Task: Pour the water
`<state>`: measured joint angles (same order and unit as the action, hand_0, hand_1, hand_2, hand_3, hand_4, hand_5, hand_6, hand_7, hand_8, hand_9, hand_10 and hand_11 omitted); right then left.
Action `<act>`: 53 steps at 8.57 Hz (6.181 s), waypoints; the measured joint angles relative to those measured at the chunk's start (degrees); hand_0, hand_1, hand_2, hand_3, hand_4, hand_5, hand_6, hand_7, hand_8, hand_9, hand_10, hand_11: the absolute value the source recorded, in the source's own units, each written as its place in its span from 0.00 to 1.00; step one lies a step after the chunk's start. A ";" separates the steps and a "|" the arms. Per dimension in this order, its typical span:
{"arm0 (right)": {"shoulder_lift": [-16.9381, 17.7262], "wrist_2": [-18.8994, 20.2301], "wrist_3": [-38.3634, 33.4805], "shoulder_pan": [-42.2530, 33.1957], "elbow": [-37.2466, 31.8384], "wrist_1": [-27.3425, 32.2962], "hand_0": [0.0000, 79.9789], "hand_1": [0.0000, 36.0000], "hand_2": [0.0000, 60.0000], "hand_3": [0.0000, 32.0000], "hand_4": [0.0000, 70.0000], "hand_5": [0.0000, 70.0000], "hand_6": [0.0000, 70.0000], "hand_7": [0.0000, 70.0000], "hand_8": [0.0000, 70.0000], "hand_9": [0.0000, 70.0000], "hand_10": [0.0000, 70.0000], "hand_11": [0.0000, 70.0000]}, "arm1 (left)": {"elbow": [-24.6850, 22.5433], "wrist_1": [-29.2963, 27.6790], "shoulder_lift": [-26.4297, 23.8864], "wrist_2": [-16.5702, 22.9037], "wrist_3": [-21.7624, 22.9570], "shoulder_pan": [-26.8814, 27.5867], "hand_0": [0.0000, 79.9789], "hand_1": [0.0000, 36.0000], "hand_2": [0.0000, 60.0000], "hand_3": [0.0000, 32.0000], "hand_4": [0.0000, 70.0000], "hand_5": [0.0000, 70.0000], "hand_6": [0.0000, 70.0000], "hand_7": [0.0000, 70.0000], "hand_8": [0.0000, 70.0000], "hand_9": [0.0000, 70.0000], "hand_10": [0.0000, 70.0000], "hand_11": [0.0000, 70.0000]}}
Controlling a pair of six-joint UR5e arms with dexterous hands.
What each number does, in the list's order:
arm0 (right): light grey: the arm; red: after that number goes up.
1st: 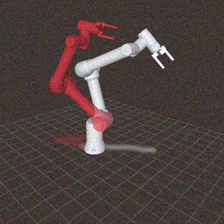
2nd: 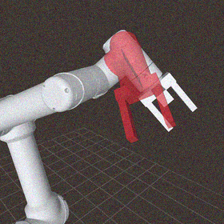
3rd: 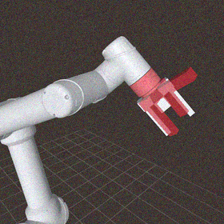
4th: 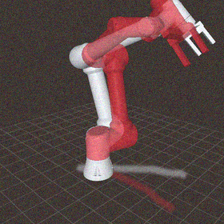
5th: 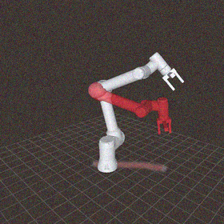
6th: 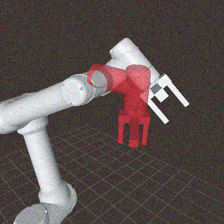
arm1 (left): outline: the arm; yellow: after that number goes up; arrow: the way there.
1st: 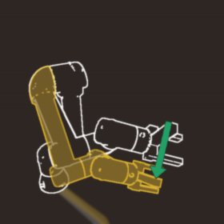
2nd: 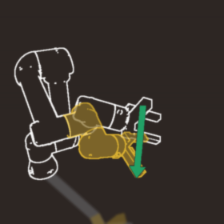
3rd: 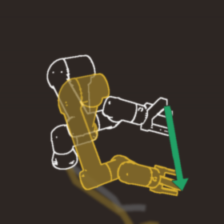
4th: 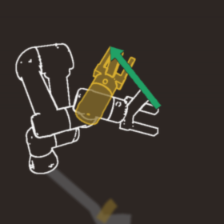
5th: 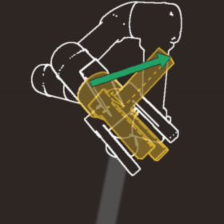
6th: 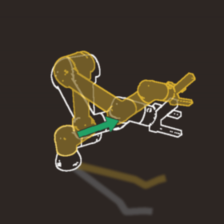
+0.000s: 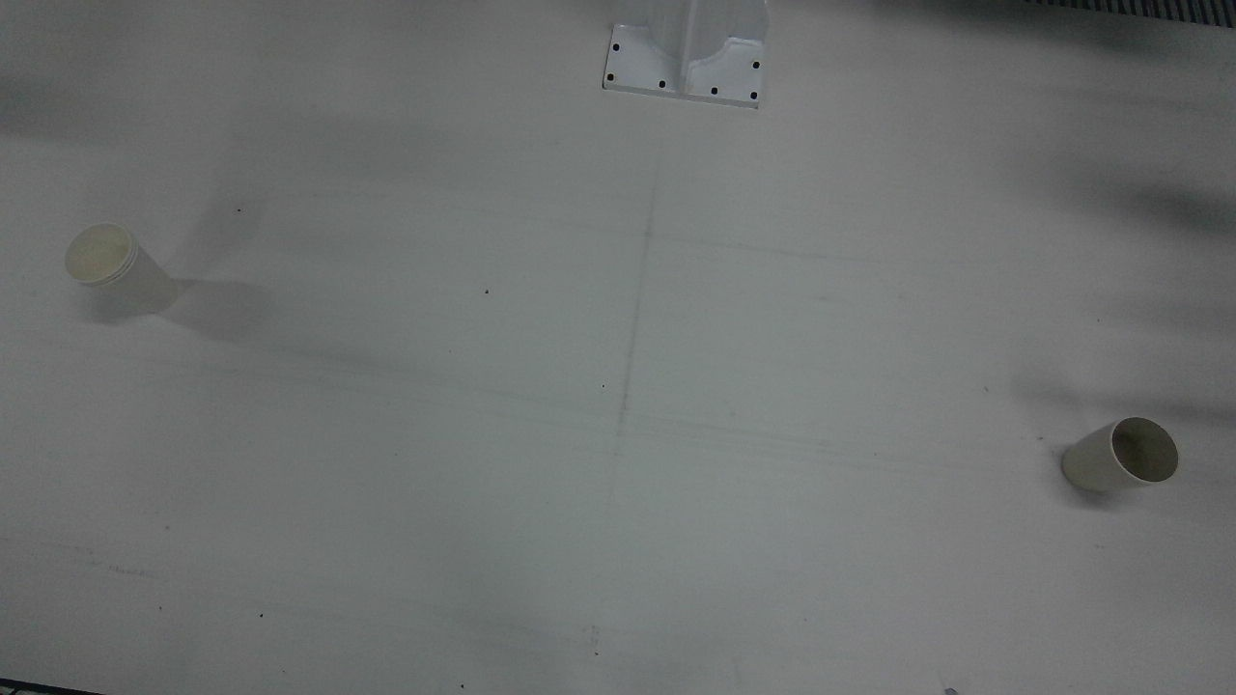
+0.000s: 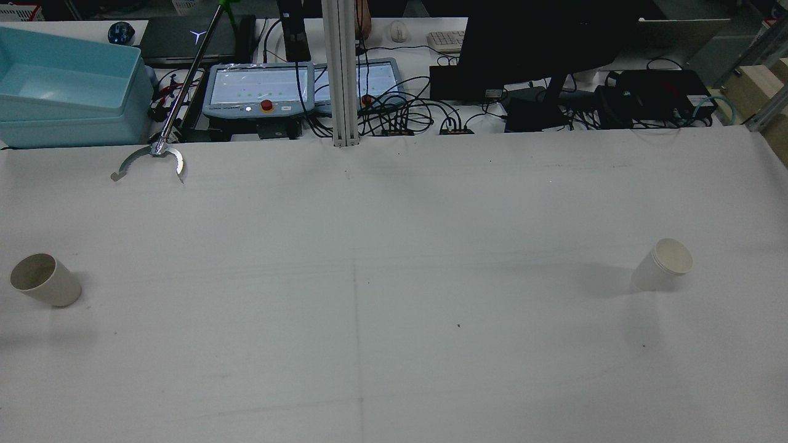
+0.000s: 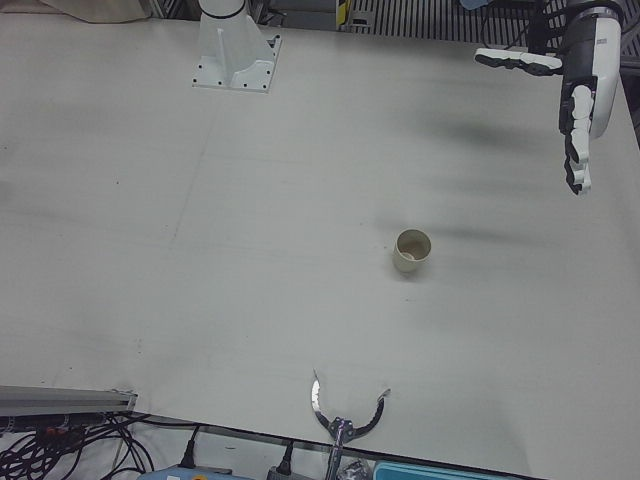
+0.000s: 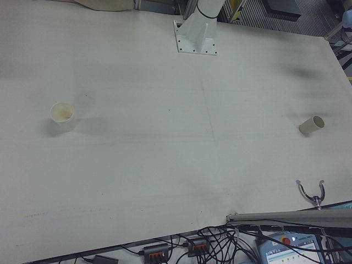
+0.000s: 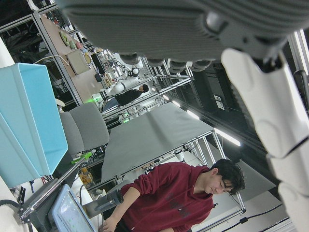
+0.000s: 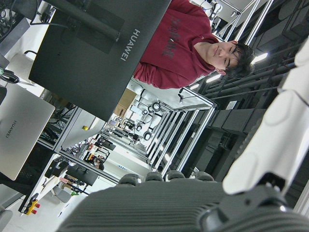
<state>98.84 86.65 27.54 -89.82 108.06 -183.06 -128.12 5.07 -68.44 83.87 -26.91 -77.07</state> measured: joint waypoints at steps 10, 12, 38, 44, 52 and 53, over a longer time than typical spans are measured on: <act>9.93 1.88 2.25 6.18 -11.55 21.34 0.53 0.31 0.07 0.00 0.00 0.00 0.00 0.00 0.00 0.00 0.00 0.00 | -0.96 6.15 -1.32 -0.78 2.74 1.02 0.58 0.32 0.08 0.07 0.03 0.00 0.01 0.08 0.00 0.00 0.02 0.05; 9.23 2.48 2.73 6.46 -15.38 24.00 0.55 0.33 0.08 0.00 0.00 0.00 0.00 0.00 0.00 0.00 0.00 0.00 | -0.96 4.54 -0.86 -0.49 2.80 0.72 0.60 0.38 0.05 0.16 0.03 0.00 0.00 0.06 0.00 0.00 0.00 0.00; -0.62 1.96 -2.32 2.22 -7.84 6.38 0.56 0.32 0.09 0.00 0.00 0.00 0.00 0.00 0.00 0.00 0.00 0.00 | 41.80 -40.50 -6.61 -32.16 1.63 35.69 0.72 0.69 0.08 0.00 0.05 0.02 0.00 0.07 0.00 0.00 0.02 0.07; -1.93 1.94 -2.29 3.12 -9.66 6.31 0.55 0.31 0.09 0.00 0.00 0.00 0.00 0.00 0.00 0.00 0.00 0.00 | 47.35 -44.07 -8.42 -42.48 7.00 44.62 0.69 0.63 0.07 0.00 0.04 0.06 0.00 0.08 0.00 0.00 0.05 0.10; -2.55 1.85 -2.31 3.64 -10.64 6.29 0.54 0.30 0.10 0.00 0.00 0.00 0.00 0.00 0.00 0.00 0.00 0.00 | 47.94 -41.50 -11.28 -45.61 7.15 45.17 0.84 0.86 0.12 0.00 0.07 0.09 0.02 0.10 0.00 0.00 0.03 0.09; -2.69 1.85 -2.29 3.70 -10.77 6.30 0.54 0.30 0.10 0.00 0.00 0.00 0.00 0.00 0.00 0.00 0.00 0.00 | 47.86 -40.90 -11.92 -45.63 7.15 45.17 0.81 0.84 0.10 0.00 0.06 0.08 0.01 0.09 0.00 0.00 0.02 0.08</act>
<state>96.15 88.51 25.25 -86.12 97.29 -176.76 -80.26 -35.83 -80.36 38.24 -19.77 -31.90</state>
